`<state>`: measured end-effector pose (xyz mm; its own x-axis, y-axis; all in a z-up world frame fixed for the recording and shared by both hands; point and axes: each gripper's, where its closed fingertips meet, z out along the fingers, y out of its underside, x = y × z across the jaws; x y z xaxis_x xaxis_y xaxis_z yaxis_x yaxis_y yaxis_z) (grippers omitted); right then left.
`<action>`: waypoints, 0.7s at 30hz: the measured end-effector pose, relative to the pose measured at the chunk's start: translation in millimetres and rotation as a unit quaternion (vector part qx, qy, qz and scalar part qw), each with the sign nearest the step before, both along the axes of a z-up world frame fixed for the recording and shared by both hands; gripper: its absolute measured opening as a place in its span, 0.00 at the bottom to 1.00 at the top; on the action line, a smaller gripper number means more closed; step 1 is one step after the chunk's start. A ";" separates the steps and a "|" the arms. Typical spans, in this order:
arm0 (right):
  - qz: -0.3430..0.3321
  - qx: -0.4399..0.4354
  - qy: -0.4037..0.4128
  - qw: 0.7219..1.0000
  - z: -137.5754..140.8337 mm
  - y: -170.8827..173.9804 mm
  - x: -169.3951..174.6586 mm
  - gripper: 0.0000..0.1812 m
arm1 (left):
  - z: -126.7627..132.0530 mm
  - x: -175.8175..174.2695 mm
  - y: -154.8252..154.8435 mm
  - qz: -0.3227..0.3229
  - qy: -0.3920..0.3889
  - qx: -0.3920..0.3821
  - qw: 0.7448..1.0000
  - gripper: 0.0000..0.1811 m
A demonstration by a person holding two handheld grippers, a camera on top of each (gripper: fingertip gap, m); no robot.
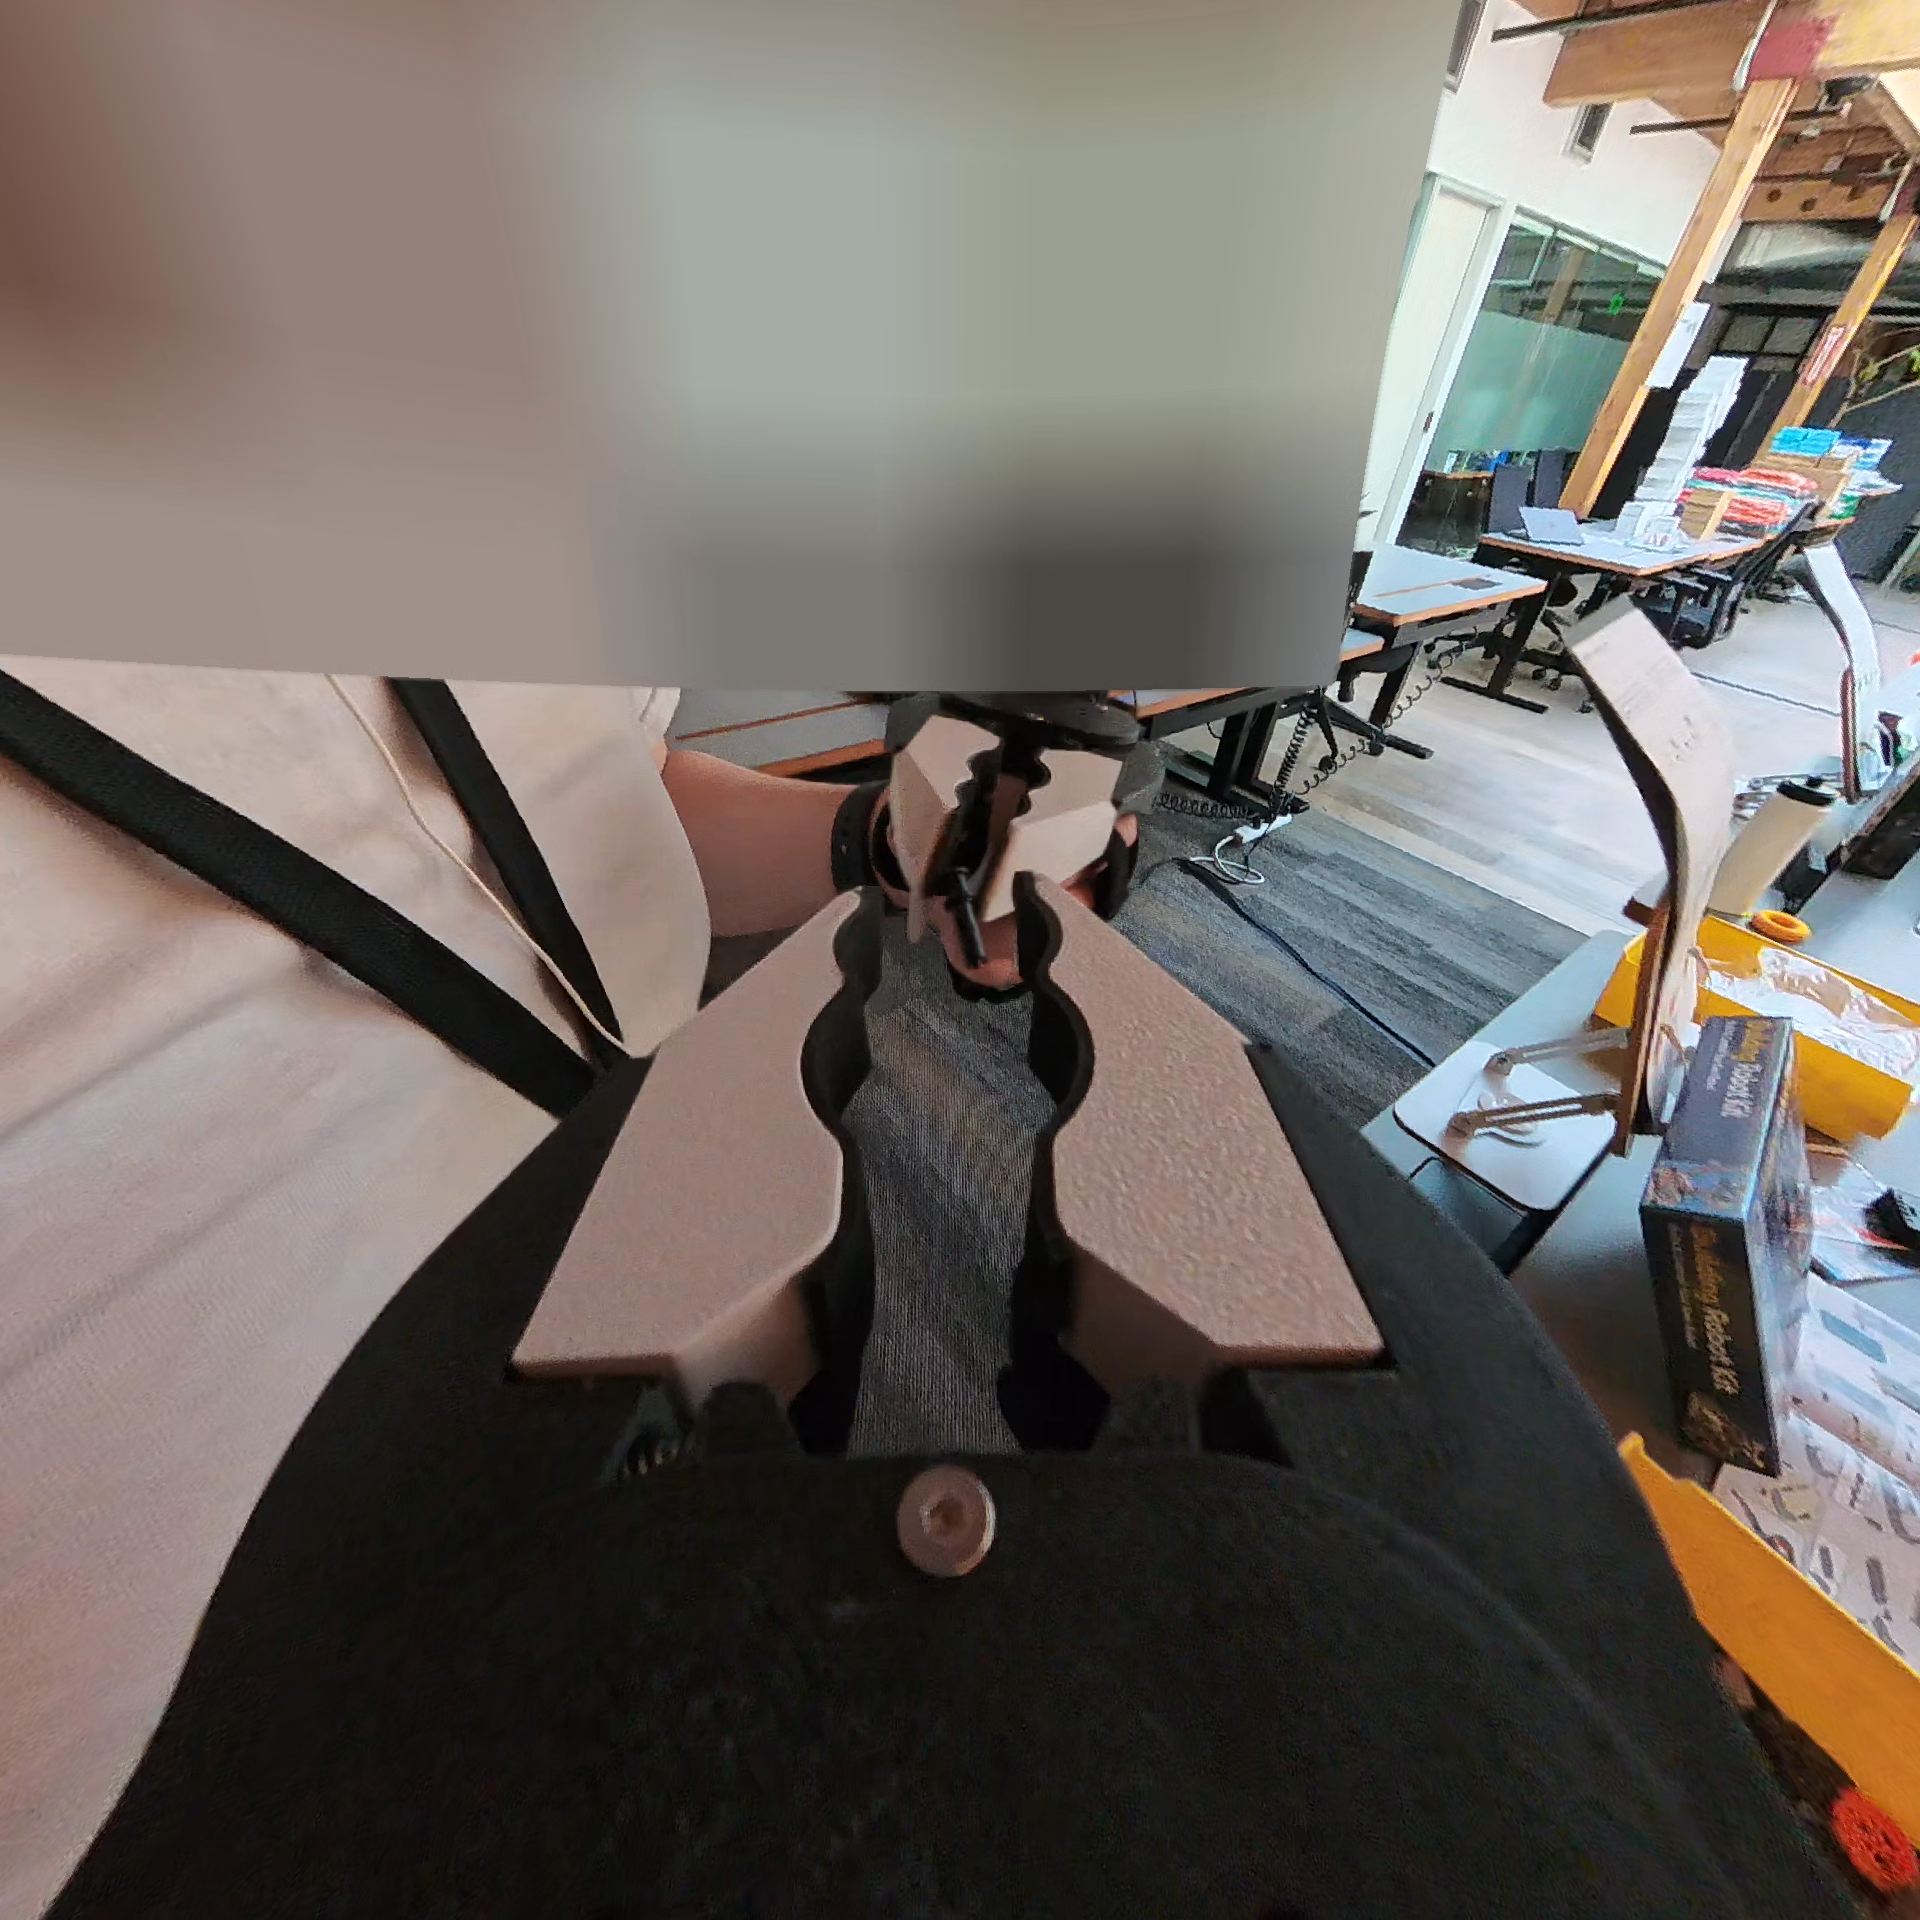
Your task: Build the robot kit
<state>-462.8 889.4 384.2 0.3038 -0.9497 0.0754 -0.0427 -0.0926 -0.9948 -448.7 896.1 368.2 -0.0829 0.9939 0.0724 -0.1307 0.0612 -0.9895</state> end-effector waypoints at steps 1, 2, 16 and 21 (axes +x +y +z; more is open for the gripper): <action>0.000 -0.003 0.005 1.000 -1.2 -0.8 -8.8 0.14 | 1.6 -13.9 1.0 -0.010 0.007 0.004 1.000 0.04; 0.004 -0.002 0.007 1.000 -2.1 0.0 -16.9 0.13 | 2.7 -26.1 1.3 -0.019 0.011 0.007 1.000 0.04; -0.092 0.024 -0.021 0.995 -11.0 17.2 -60.8 0.05 | 9.8 -77.4 14.8 -0.167 0.025 0.035 0.985 0.04; -0.140 0.014 -0.032 0.990 -8.2 31.0 -57.1 0.02 | 9.6 -71.4 29.9 -0.215 0.021 0.028 0.976 0.04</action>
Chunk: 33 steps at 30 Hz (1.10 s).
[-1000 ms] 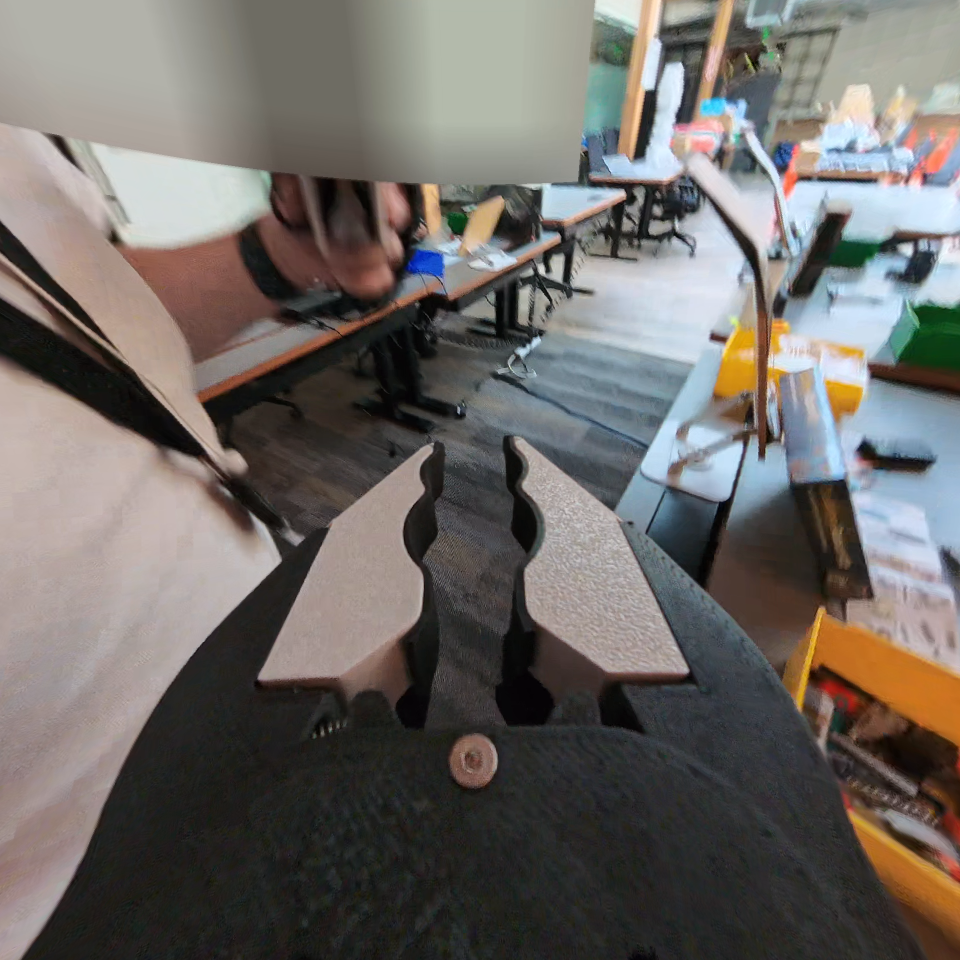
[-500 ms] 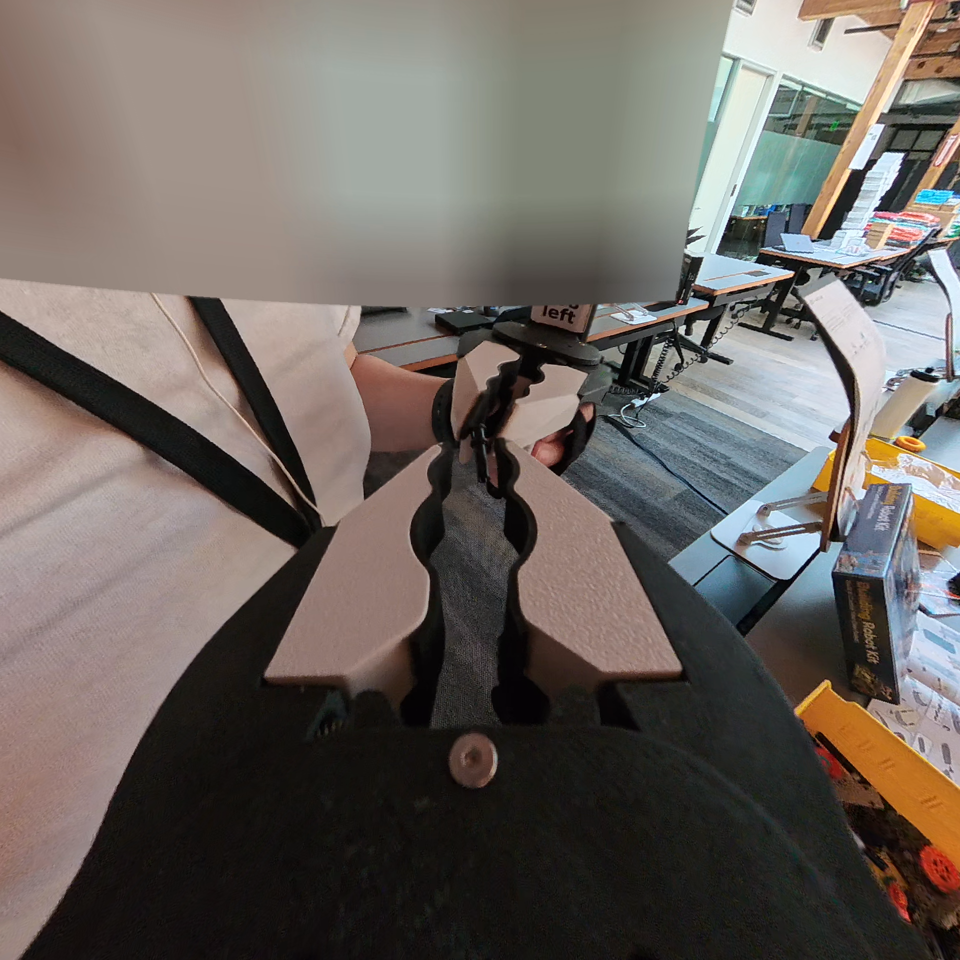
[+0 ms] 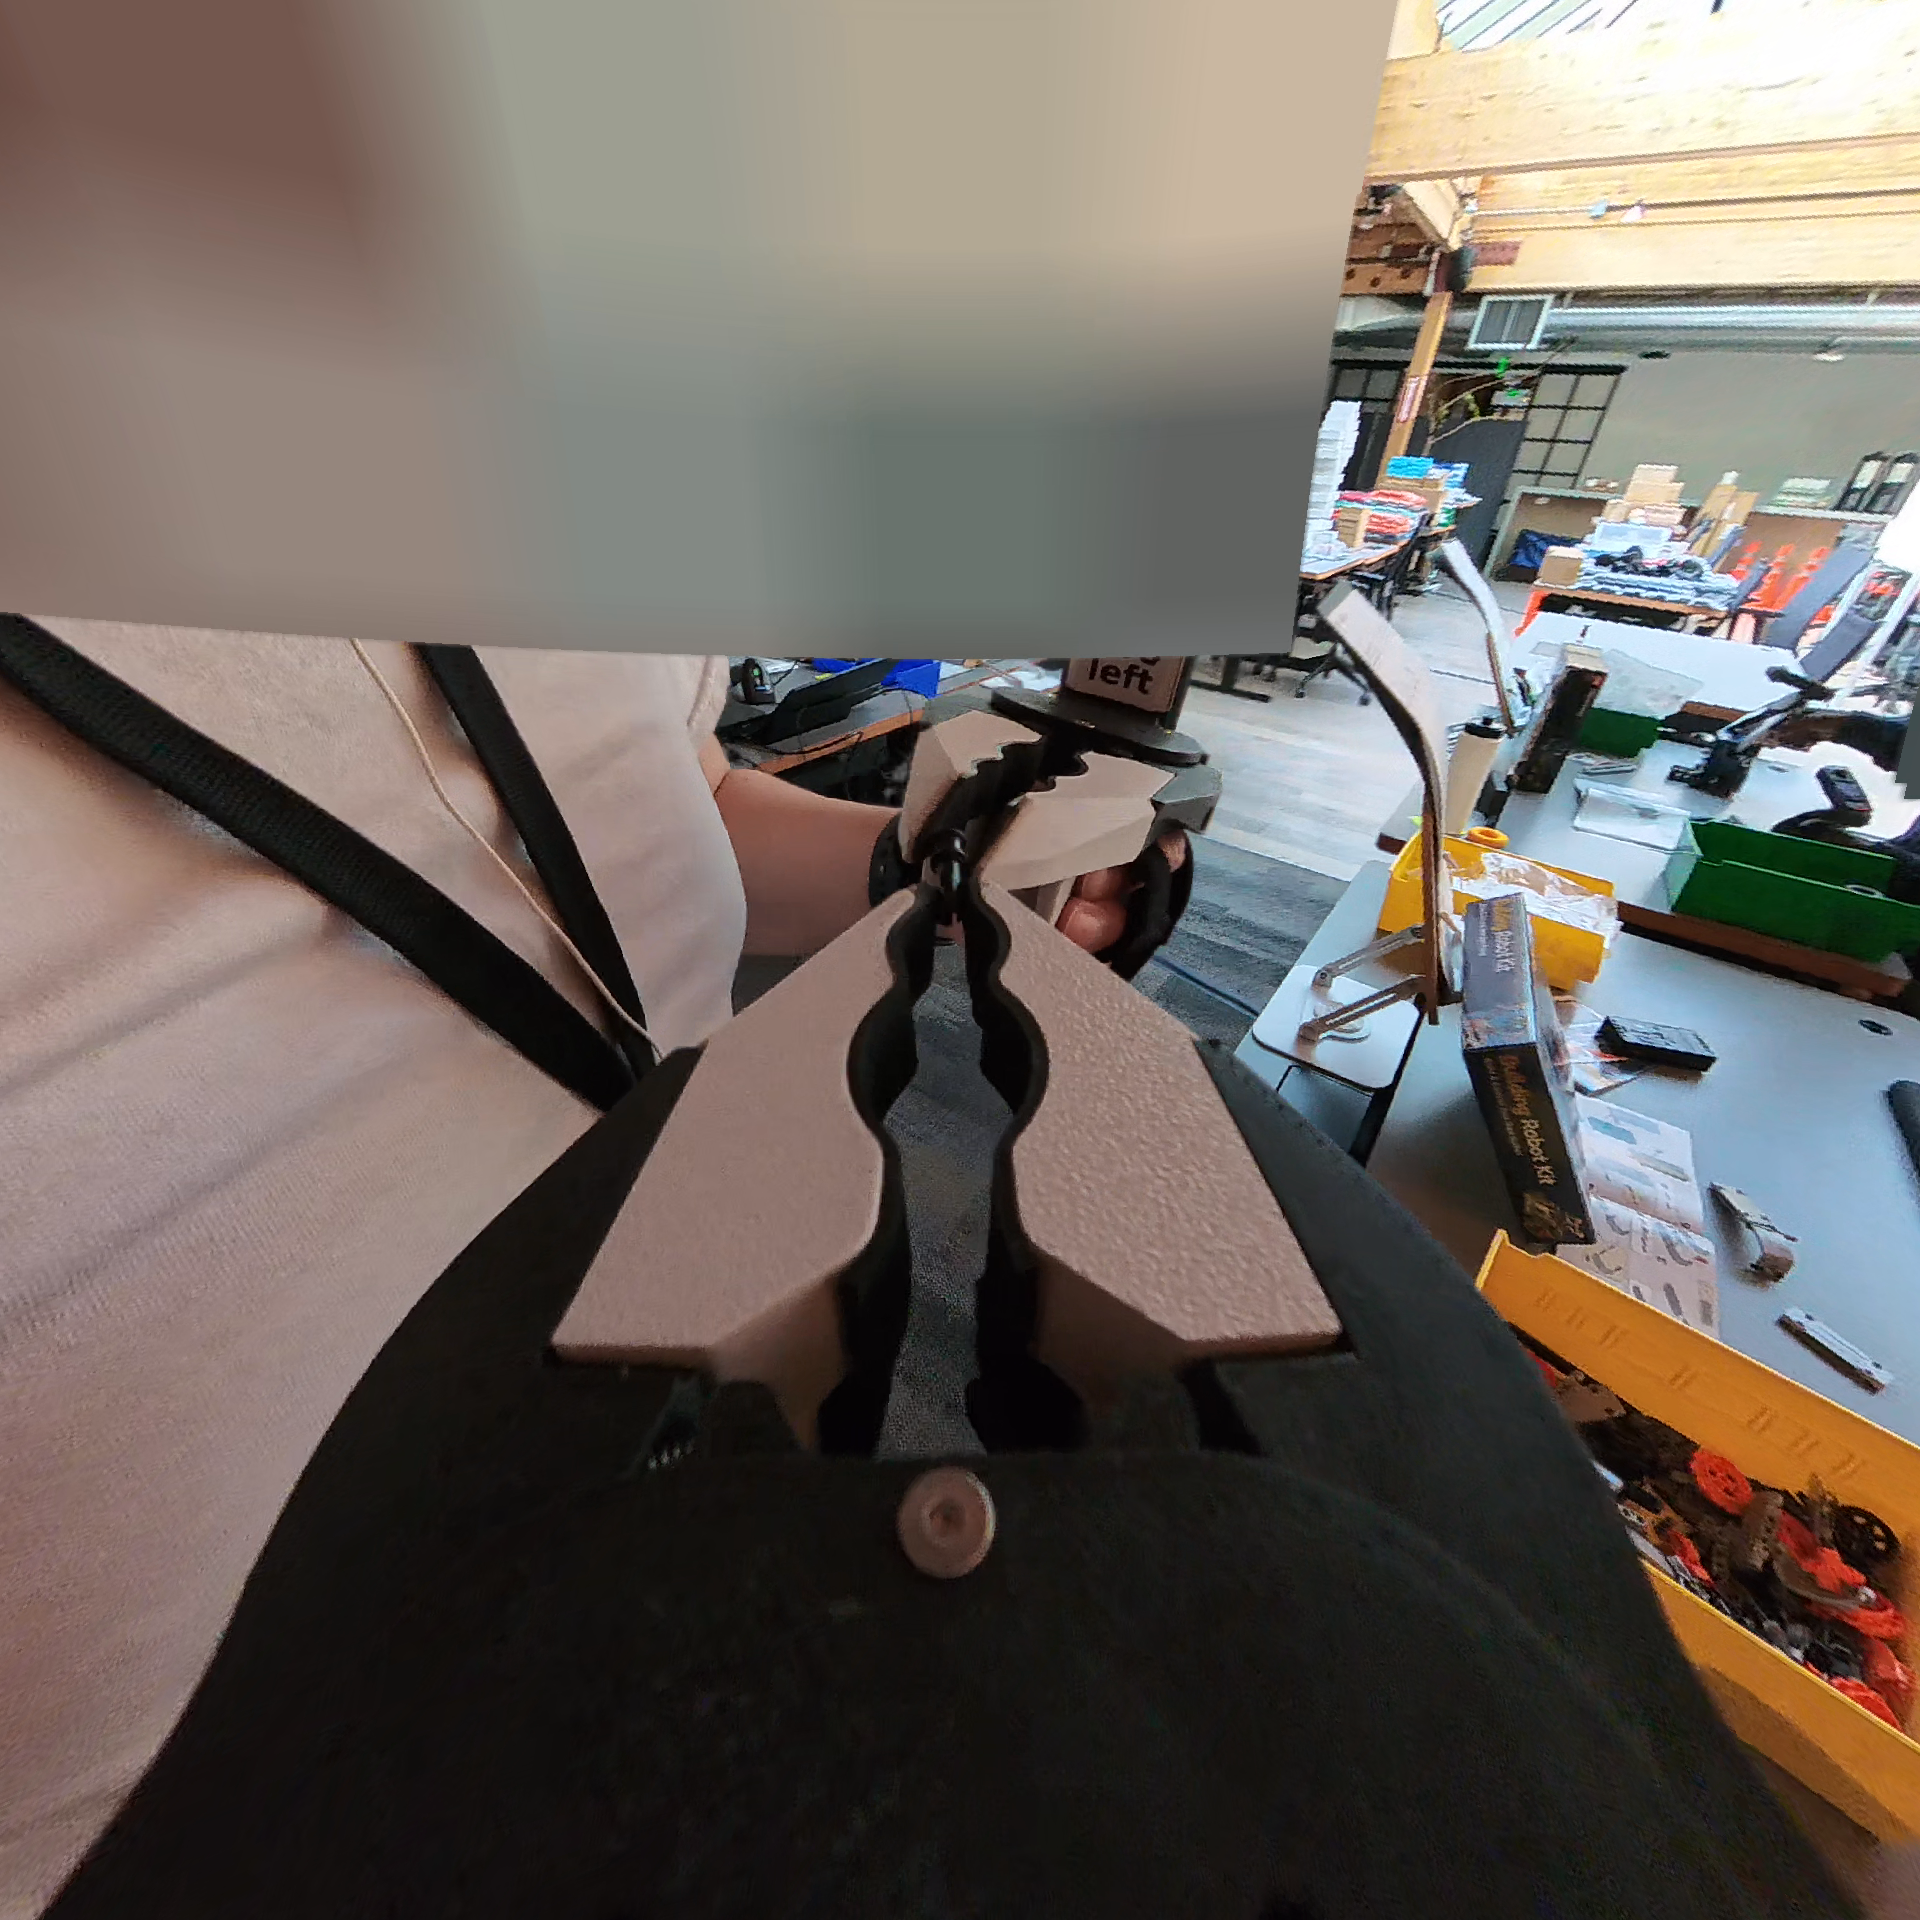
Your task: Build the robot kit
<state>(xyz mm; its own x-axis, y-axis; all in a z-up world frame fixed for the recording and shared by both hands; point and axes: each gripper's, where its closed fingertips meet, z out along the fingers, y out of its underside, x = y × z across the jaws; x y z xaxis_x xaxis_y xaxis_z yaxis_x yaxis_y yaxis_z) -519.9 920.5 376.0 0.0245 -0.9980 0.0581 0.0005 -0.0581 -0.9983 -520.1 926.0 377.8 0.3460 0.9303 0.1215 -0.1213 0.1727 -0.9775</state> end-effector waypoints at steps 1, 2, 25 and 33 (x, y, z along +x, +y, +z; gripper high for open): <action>-0.010 0.000 -0.005 1.000 0.5 3.0 1.6 0.02 | -0.4 2.2 2.7 -0.007 0.001 -0.004 1.000 0.04; -0.022 0.000 -0.007 1.000 -0.2 5.2 3.2 0.02 | -1.1 4.2 5.1 -0.016 0.002 -0.005 1.000 0.04; -0.771 0.003 0.393 0.502 -8.1 -54.0 -382.3 0.03 | -66.0 -235.2 -137.6 0.305 -0.343 -0.316 0.830 0.21; -0.800 -0.016 0.389 0.456 23.1 -8.1 -526.7 0.02 | -56.7 -380.7 -124.0 0.307 -0.346 -0.311 0.830 0.21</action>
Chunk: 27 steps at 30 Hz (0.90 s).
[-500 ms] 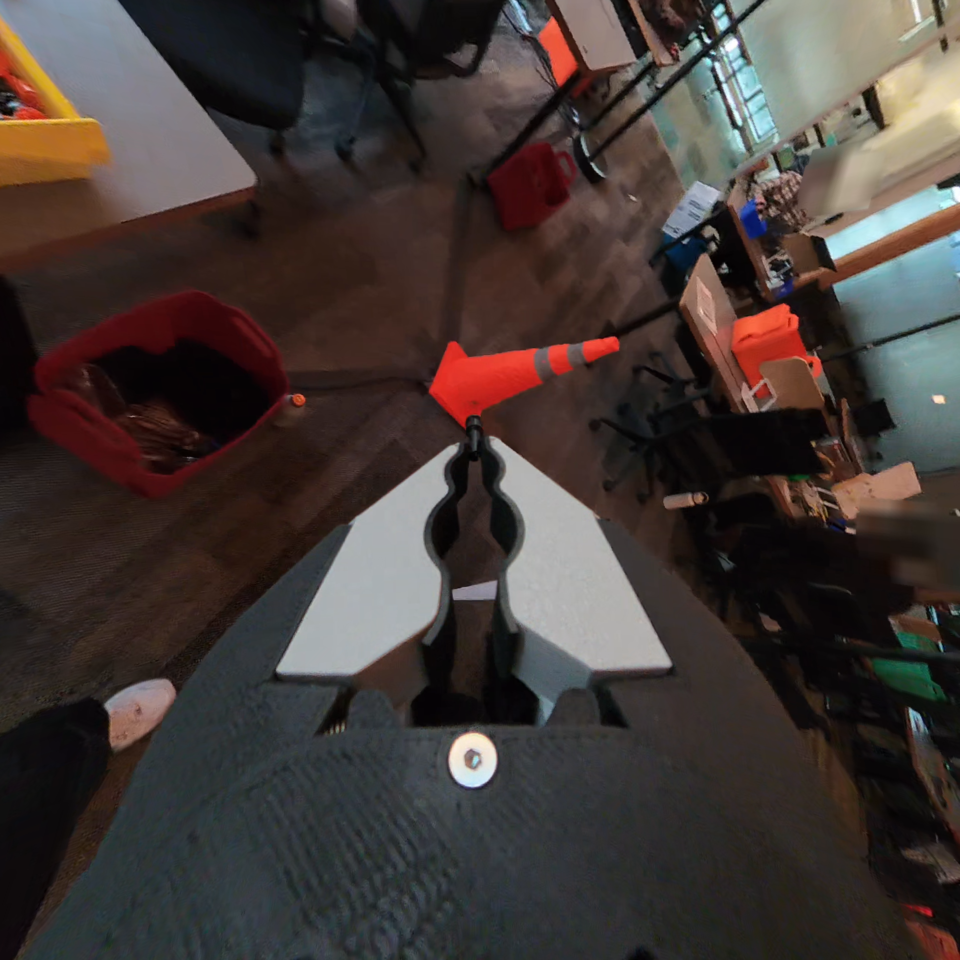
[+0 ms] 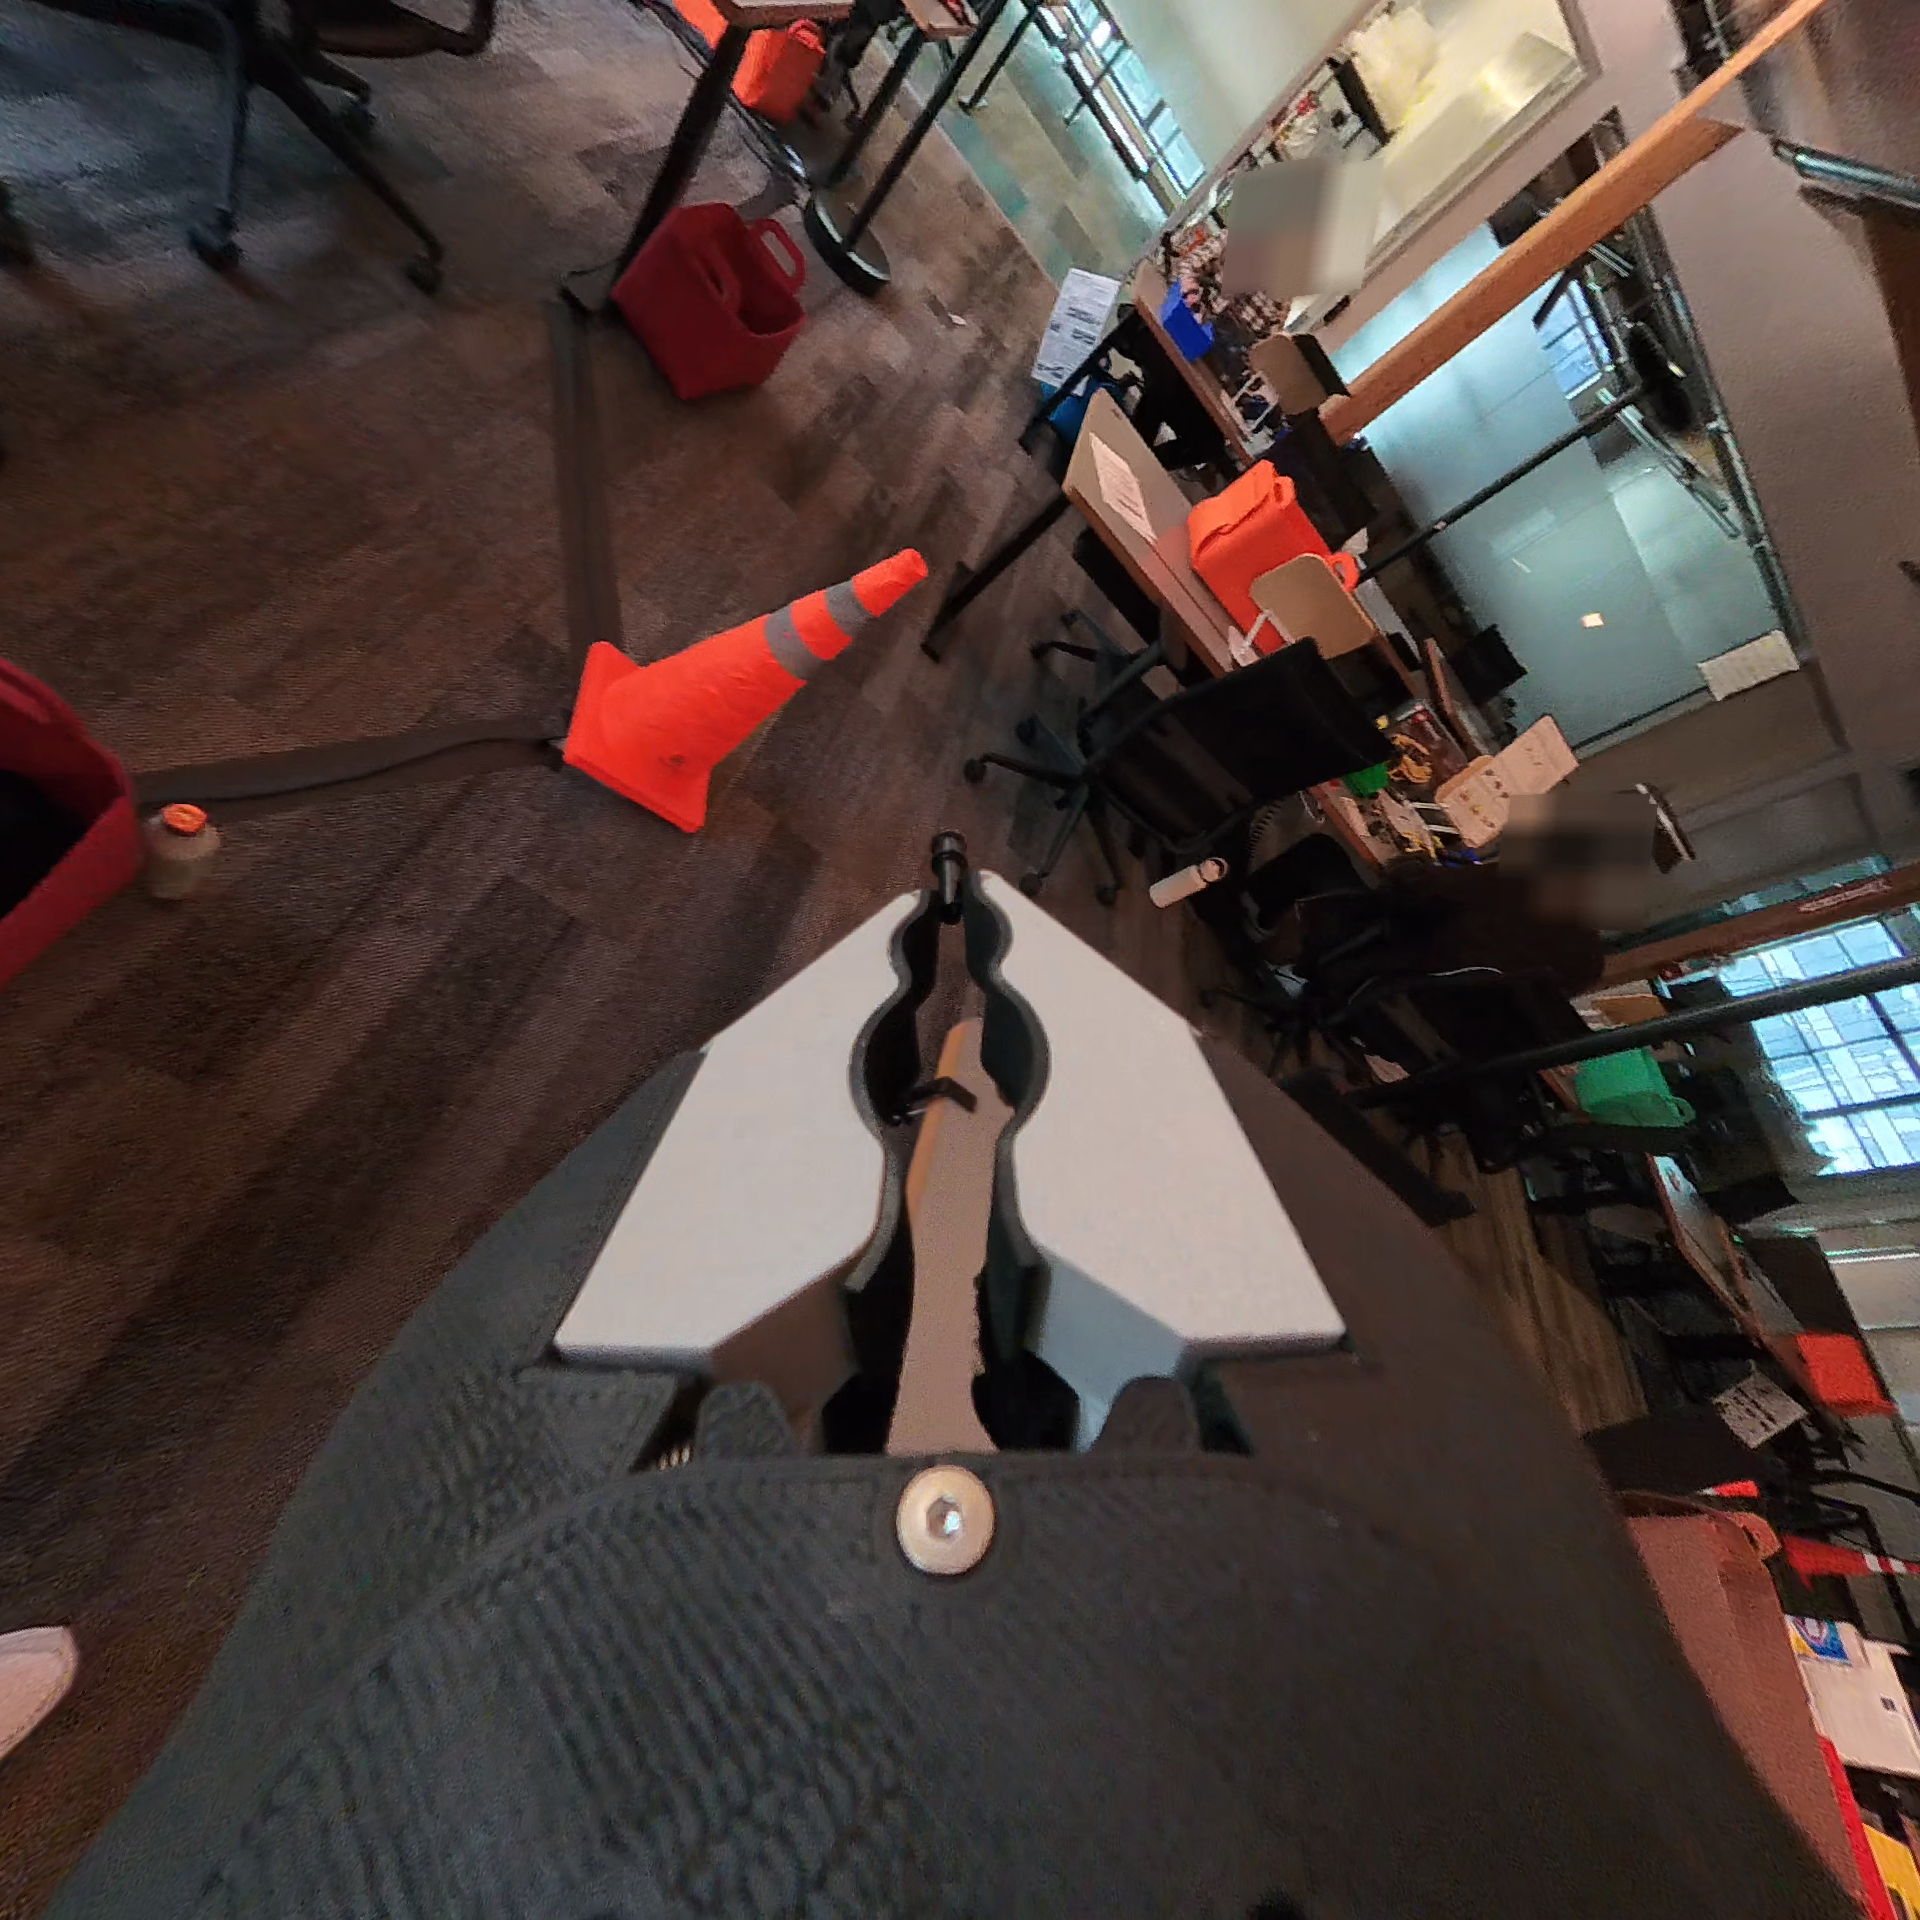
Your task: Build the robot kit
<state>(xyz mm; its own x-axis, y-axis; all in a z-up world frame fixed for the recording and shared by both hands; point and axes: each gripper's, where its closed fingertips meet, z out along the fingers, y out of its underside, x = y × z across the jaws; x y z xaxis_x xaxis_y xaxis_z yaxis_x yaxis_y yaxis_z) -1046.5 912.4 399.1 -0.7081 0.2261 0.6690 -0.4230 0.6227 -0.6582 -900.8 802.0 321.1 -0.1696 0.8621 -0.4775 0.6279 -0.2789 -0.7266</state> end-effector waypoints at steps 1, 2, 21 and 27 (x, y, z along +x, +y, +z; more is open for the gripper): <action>-0.002 -0.003 -0.001 1.000 3.8 3.0 -14.4 0.02 | 0.0 -14.9 0.9 0.001 -0.003 0.003 1.000 0.21; -0.003 -0.006 -0.003 1.000 6.6 5.1 -27.3 0.02 | 0.6 -28.3 1.3 0.004 -0.007 0.004 1.000 0.21; 0.056 -0.005 0.012 0.998 5.2 -137.8 -100.2 0.02 | 15.0 -121.3 -143.1 0.102 -0.031 -0.064 0.992 0.21; 0.097 -0.028 -0.004 0.995 2.4 -257.9 -98.2 0.02 | 8.5 -134.3 -257.0 0.107 -0.025 -0.052 0.993 0.21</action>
